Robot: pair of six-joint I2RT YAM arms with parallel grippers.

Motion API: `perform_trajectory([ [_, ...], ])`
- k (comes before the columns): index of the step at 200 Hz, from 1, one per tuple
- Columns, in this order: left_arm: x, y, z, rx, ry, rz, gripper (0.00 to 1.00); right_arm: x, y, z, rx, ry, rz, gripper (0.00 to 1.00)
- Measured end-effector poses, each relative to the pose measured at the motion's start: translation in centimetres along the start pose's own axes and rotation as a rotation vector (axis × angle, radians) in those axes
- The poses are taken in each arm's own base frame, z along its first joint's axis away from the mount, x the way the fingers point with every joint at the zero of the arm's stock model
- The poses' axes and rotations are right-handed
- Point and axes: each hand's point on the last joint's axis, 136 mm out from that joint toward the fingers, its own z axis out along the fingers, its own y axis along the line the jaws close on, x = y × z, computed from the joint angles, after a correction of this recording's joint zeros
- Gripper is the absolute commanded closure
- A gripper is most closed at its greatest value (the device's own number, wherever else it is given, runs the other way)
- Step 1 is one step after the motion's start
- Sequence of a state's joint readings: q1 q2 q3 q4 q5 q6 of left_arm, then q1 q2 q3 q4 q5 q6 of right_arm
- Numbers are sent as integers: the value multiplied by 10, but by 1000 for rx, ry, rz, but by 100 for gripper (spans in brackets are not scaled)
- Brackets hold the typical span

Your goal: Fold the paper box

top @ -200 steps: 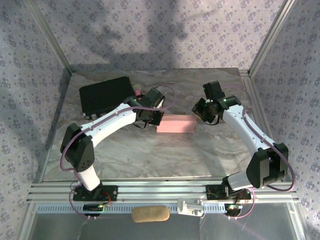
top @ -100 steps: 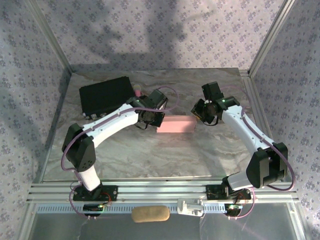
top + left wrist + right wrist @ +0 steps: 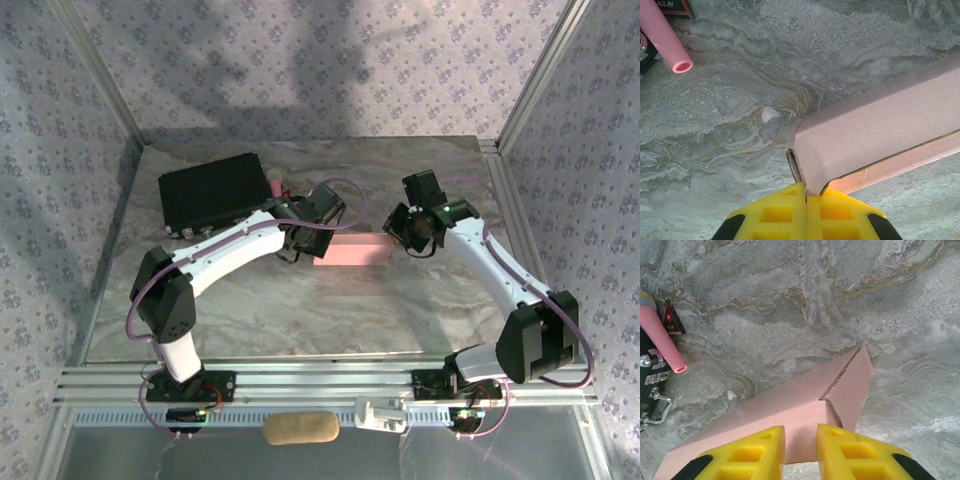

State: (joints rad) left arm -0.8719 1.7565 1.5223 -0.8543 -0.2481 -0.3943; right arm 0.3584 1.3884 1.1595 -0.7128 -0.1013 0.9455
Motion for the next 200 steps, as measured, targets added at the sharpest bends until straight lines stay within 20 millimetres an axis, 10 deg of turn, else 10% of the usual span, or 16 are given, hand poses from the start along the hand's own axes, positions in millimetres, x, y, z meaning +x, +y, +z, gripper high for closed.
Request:
perform_trajectory([
  [79,-1,1,1,-7,1,2,100,-1,-2,2,11,-31,-22,71],
  [147,-3,1,2,-14,-6,0,100,4,-21,-43,-48,-135,47,25],
  [200,-3,1,2,-14,-6,0,100,37,-24,6,-160,-2,277,12],
])
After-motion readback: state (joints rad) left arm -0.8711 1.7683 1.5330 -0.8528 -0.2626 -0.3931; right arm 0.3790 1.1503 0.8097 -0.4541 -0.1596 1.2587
